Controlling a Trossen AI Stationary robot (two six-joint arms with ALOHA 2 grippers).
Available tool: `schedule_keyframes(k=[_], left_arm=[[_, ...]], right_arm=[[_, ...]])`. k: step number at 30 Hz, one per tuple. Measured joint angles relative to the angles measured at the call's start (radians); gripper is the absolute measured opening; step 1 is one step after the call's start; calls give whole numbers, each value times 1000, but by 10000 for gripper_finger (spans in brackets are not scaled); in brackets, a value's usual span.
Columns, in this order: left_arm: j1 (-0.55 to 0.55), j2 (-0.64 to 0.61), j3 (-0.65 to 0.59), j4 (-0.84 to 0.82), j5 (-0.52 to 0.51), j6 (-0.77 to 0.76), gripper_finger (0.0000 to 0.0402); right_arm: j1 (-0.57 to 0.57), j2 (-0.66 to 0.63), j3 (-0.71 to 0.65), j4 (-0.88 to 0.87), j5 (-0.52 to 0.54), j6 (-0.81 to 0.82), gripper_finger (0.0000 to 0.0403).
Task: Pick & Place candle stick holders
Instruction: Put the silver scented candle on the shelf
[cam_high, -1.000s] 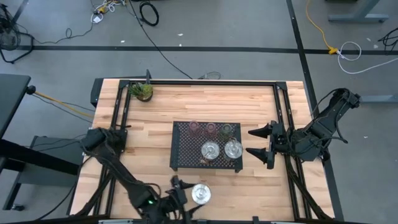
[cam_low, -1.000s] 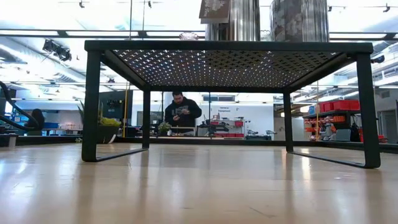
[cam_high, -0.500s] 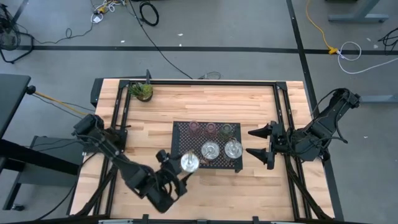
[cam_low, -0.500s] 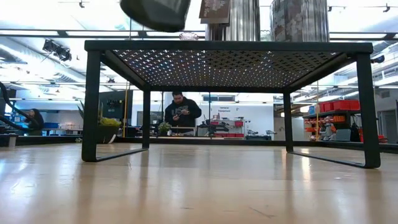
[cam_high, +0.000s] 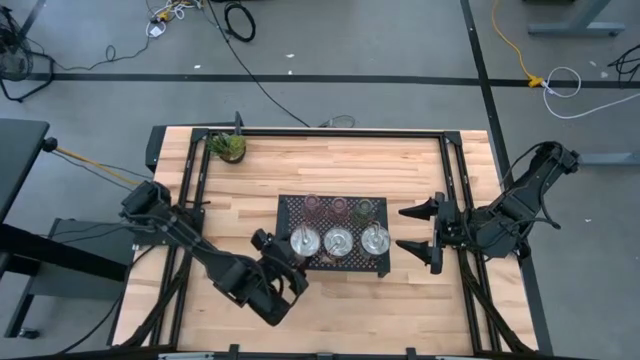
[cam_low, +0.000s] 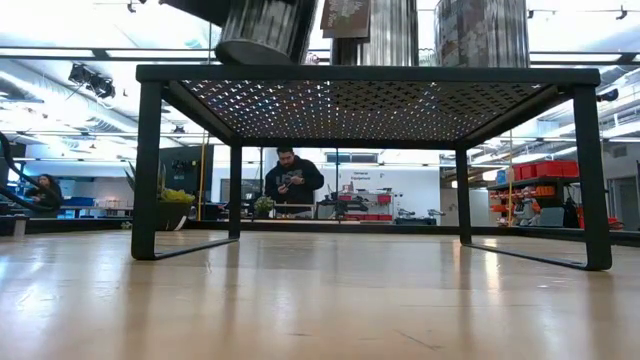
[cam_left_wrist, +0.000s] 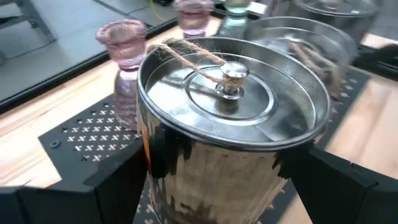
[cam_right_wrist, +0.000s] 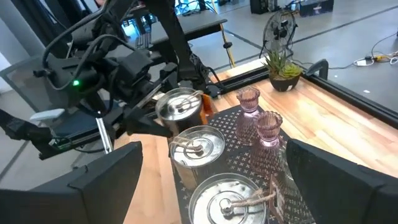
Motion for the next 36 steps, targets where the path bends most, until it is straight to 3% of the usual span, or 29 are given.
schedule_keyframes(k=[5,14,21,36], left_arm=[[26,0,0,-29,0,-73,349],[28,0,0,-28,22,-107,349],[34,0,0,-29,24,-103,349],[59,1,0,-4,50,-107,349]], right_arm=[[0,0,0,1,-17,-6,393],[0,0,0,33,-228,-177,393],[-1,0,0,45,-146,-191,393],[-1,0,0,46,-158,-199,393]])
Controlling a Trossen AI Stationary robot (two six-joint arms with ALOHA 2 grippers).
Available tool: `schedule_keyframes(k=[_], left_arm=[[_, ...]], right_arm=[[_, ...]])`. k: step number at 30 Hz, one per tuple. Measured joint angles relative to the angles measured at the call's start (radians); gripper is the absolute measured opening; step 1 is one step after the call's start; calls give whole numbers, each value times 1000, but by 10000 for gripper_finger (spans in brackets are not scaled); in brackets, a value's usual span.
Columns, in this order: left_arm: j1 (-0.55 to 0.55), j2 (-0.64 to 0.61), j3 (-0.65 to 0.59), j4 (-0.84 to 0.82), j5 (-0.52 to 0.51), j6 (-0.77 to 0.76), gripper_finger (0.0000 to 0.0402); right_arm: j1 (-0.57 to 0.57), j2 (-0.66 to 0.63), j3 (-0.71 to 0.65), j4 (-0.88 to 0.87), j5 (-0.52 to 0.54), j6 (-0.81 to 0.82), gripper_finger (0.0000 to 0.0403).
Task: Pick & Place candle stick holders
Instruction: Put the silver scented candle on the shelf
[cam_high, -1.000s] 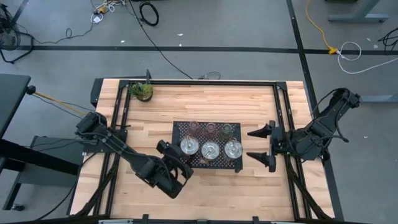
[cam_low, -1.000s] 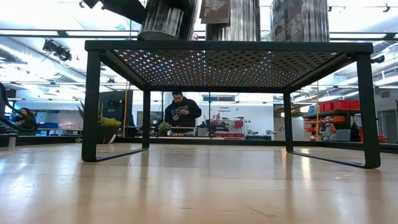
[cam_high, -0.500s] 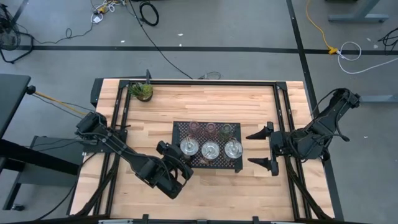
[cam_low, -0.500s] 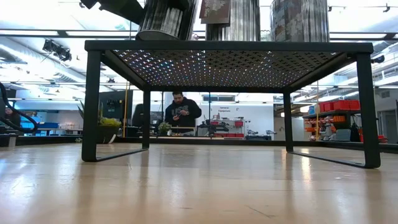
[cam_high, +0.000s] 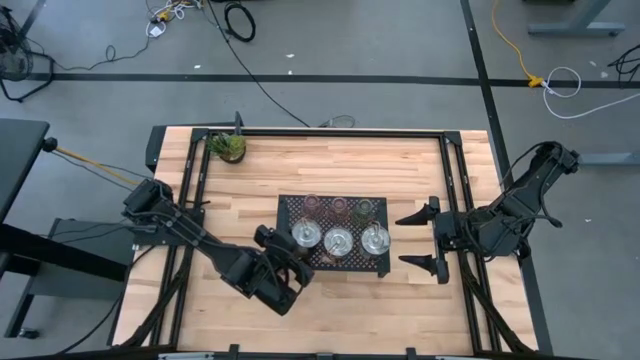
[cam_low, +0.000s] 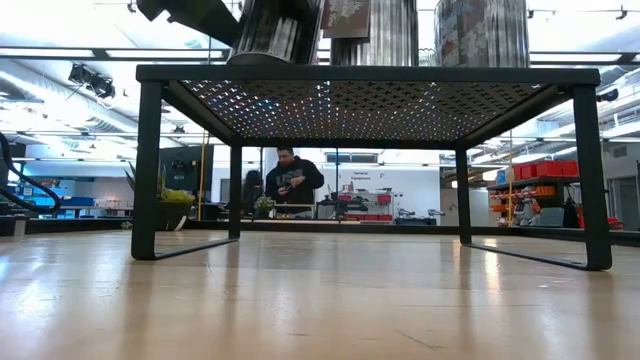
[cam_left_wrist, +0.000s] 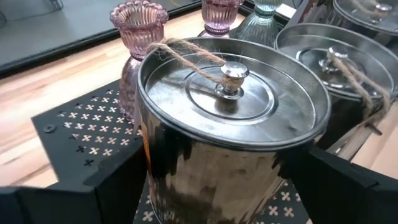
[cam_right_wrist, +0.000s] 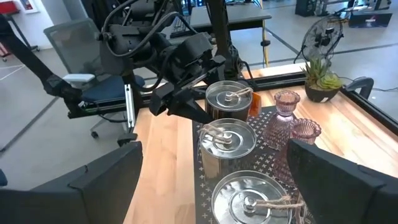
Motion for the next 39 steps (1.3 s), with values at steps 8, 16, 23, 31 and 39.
schedule_keyframes(k=[8,16,23,31,39], left_arm=[[30,0,0,46,47,3,349],[59,0,1,48,113,6,349],[59,0,1,50,141,6,376],[57,0,1,50,146,8,369],[57,0,1,50,148,16,389]], right_arm=[[0,0,0,-1,1,-10,393],[0,0,0,-1,3,-26,393],[0,0,0,-1,3,-26,393],[0,0,0,-1,3,-26,393],[0,0,0,-1,3,-26,393]])
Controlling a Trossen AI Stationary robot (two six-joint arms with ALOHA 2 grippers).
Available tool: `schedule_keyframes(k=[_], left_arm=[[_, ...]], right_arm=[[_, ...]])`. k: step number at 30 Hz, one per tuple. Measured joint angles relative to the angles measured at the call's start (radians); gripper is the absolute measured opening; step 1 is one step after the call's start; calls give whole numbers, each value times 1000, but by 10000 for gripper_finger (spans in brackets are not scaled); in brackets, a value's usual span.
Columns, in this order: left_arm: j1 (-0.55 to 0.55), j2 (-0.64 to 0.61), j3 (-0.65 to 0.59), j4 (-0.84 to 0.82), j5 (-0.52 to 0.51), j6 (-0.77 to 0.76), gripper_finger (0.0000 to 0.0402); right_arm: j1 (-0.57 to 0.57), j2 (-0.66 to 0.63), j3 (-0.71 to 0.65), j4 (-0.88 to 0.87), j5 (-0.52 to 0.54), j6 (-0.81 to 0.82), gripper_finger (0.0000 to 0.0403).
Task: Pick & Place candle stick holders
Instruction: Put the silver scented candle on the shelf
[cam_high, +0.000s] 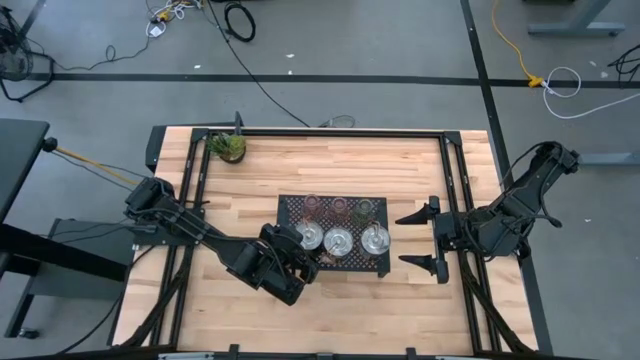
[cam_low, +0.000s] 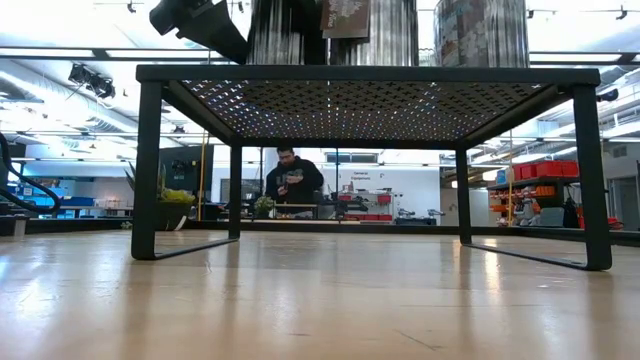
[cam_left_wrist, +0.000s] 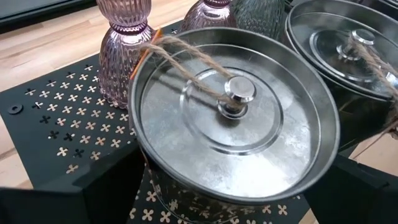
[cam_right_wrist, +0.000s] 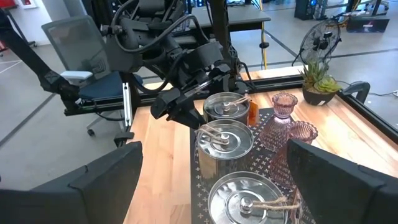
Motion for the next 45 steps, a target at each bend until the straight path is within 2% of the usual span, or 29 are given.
schedule_keyframes(k=[11,45], left_arm=[[0,0,0,1,-26,3,393],[0,-3,18,-29,-21,0,400]], right_arm=[[0,0,0,0,0,0,393],[0,0,0,-1,0,-4,393]])
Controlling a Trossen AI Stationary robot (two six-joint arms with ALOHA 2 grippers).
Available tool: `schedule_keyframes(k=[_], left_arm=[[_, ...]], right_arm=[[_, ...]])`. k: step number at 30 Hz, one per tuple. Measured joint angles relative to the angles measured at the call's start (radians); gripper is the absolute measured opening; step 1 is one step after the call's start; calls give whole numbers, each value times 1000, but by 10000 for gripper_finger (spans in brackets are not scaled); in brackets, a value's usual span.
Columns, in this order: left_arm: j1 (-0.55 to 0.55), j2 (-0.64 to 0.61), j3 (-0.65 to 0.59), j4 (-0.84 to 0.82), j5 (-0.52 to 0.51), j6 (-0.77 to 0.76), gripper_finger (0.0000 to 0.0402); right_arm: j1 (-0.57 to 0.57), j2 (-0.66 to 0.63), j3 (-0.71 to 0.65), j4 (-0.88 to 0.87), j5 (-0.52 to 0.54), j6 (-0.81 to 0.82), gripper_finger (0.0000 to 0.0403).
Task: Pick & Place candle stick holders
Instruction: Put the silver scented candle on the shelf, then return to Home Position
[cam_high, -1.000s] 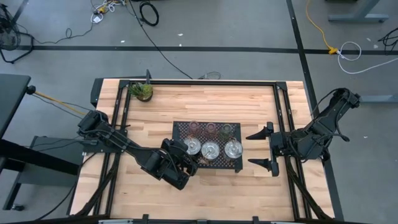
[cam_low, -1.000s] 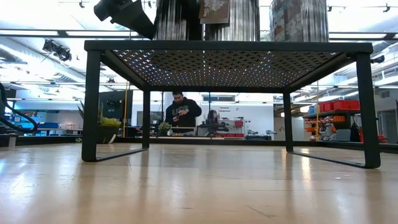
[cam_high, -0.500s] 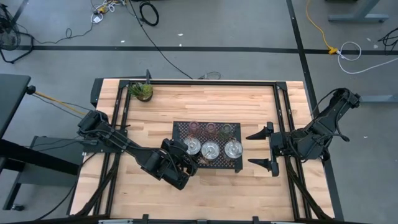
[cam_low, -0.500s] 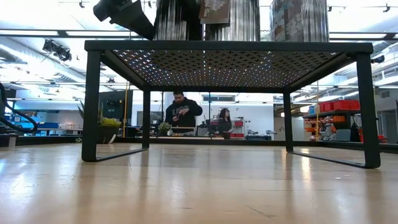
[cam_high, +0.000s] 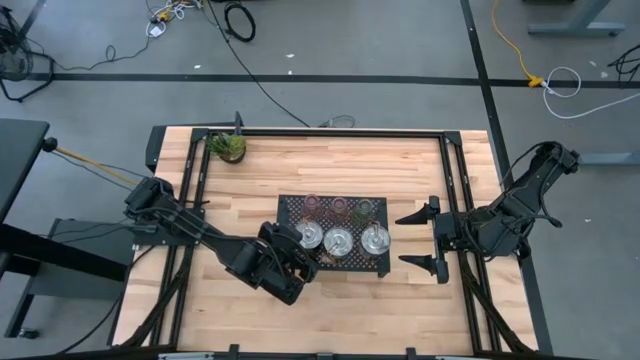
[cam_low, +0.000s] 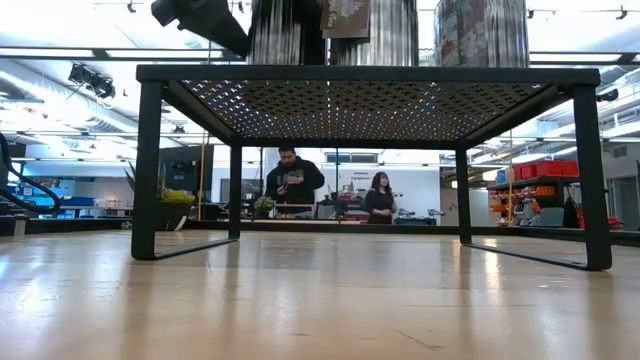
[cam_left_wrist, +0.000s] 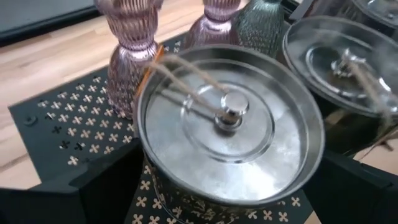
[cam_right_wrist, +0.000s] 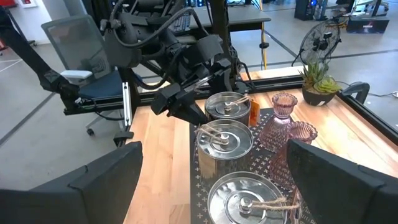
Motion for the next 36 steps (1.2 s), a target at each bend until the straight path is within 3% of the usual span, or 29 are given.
schedule_keyframes(k=[14,26,30,34,36], left_arm=[[-4,-7,36,-30,-11,26,400],[-16,-104,37,-44,-40,76,400],[-16,-142,37,-35,-42,132,400],[-15,-189,37,-54,-59,257,400],[-10,-219,37,-51,-85,380,399]], right_arm=[[0,0,0,0,0,0,393],[-2,0,0,-8,8,0,393],[-18,0,0,-18,15,-4,393],[-55,-12,0,-92,121,-8,393],[-86,-41,0,-148,66,-26,393]])
